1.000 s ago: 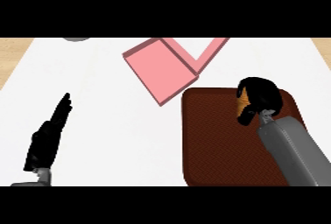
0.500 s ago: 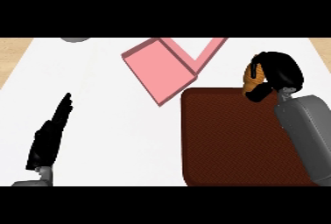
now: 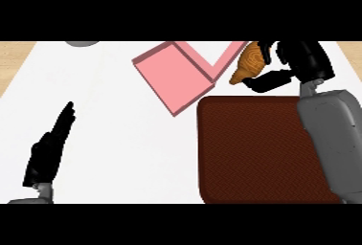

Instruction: Pick the croissant from the tray and place it in the cardboard box

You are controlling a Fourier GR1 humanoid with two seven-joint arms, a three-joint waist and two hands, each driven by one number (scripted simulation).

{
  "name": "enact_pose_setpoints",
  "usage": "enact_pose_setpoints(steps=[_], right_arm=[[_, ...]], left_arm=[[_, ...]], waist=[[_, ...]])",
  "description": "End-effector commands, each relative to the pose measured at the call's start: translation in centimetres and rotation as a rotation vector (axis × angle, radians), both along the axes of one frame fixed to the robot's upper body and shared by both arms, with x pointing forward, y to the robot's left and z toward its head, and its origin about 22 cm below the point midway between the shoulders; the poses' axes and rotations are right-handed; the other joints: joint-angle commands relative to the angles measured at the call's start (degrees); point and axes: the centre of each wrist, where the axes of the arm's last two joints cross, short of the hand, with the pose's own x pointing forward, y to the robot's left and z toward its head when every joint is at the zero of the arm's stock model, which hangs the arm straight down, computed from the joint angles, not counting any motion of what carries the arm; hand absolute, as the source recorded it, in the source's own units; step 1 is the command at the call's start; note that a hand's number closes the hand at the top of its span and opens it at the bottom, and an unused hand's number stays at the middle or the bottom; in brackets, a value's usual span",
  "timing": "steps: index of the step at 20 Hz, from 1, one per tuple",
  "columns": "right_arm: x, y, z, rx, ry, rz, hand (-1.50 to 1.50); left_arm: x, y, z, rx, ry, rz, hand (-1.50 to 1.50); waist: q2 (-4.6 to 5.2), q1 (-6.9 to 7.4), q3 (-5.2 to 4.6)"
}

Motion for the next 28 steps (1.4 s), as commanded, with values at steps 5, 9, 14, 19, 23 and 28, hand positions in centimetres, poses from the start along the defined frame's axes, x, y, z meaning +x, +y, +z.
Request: enact_pose_setpoints(steps=[5, 9, 14, 19, 23, 28], right_arm=[[1.5, 4.1, 4.0, 0.111, -0.048, 0.103, 1.50], [3.0, 10.5, 5.6, 0.061, -0.015, 0.087, 1.50], [4.8, 14.2, 4.8, 0.063, 0.008, 0.063, 1.50], [6.6, 15.3, 4.5, 0.028, 0.106, 0.075, 1.50], [7.4, 16.3, 1.9, -0.007, 0.150, 0.039, 1.50], [8.0, 15.8, 0.2, -0.030, 0.214, 0.000, 1.50]], left_arm=[[-0.3, -1.8, -0.8, -0.002, -0.008, -0.002, 0.00], [0.8, -2.4, 0.5, -0.003, -0.021, -0.025, 0.00], [1.6, -1.9, 1.0, -0.012, -0.007, -0.026, 0.00], [0.3, -2.1, 0.0, -0.025, -0.011, -0.027, 0.00], [1.8, -2.3, 0.5, -0.014, -0.011, -0.057, 0.00], [1.9, -2.6, 0.7, -0.009, -0.031, -0.053, 0.00]], waist=[[0.21, 0.43, -0.01], [0.38, 1.09, -0.03], [0.53, 1.43, -0.03], [0.60, 1.82, -0.04], [1.46, 3.26, -0.08], [1.68, 3.64, -0.08]])
